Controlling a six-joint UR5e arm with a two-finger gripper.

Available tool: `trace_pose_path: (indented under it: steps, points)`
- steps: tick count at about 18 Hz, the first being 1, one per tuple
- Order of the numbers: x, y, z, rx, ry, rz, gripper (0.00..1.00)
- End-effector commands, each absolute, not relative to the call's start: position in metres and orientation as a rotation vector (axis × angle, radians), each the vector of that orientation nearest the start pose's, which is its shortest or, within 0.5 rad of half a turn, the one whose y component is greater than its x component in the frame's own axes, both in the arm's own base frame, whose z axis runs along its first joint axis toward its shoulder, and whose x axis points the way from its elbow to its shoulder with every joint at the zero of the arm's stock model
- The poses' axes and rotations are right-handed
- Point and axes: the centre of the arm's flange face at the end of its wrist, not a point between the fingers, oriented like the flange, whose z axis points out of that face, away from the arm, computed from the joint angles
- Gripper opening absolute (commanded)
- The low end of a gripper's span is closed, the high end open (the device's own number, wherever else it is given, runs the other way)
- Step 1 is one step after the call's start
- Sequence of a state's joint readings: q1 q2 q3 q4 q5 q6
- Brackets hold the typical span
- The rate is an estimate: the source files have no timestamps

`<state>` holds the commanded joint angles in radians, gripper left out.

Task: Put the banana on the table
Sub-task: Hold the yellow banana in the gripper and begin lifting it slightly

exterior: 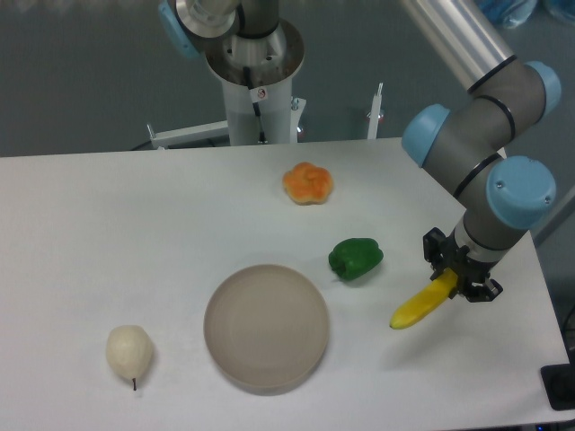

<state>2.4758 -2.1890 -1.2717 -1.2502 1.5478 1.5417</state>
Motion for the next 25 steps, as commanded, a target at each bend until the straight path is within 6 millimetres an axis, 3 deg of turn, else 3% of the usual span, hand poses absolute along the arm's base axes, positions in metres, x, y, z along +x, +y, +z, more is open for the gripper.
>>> trace_pose_path:
  steps: [8, 16, 21, 25]
  points:
    - [-0.48, 0.552, 0.285, -2.968, 0.963, -0.012, 0.03]
    - [-0.475, 0.55, 0.27, -2.988, 0.977, -0.045, 0.03]
    - [-0.466, 0.536, 0.242, -2.995, 1.002, 0.04, 0.03]
    - [-0.457, 0.521, 0.238, -2.982, 1.098, 0.019, 0.03]
